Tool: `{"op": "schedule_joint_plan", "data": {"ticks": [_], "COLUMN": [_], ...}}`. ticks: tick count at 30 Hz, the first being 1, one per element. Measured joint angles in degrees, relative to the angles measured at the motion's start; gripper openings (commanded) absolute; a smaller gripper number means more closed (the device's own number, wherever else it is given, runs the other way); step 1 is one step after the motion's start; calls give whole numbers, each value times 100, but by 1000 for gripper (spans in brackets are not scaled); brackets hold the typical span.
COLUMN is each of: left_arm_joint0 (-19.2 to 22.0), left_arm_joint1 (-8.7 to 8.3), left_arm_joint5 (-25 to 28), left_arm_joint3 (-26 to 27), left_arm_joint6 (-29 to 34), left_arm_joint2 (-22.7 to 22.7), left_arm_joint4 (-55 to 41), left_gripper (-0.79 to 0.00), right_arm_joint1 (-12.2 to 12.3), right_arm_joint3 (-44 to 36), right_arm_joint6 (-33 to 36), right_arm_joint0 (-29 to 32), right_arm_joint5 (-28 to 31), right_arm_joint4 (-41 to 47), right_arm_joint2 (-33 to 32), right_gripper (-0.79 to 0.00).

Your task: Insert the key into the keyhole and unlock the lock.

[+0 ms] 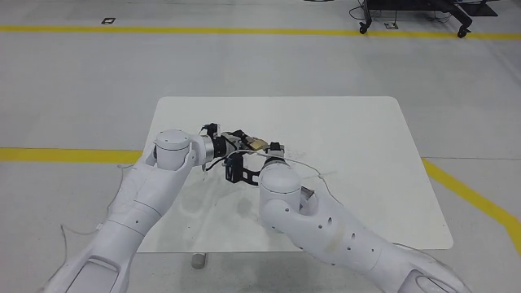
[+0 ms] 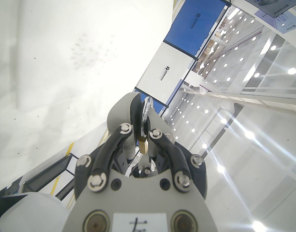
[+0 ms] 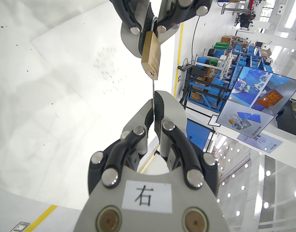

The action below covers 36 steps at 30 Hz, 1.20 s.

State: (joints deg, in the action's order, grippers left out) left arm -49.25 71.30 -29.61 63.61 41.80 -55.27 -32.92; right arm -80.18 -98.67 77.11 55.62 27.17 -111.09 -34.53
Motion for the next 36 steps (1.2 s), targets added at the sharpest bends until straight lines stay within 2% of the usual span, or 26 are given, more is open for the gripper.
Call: {"op": "schedule_joint_plan", "data": {"ticks": [36], "left_arm_joint0": [36], "left_arm_joint1": [37], "left_arm_joint5": [-123], "left_arm_joint3": [-65], "left_arm_joint6": [81], "left_arm_joint2": [43], "left_arm_joint4": [46], "left_gripper": [-785], "right_arm_joint1": [-215], "right_arm_joint3": [214], "right_arm_joint6": [-177], "right_arm_joint0": [105], "right_arm_joint5": [177], "right_arm_joint4": [-420], "right_arm_joint2": [-12], "right_gripper": [-785]}}
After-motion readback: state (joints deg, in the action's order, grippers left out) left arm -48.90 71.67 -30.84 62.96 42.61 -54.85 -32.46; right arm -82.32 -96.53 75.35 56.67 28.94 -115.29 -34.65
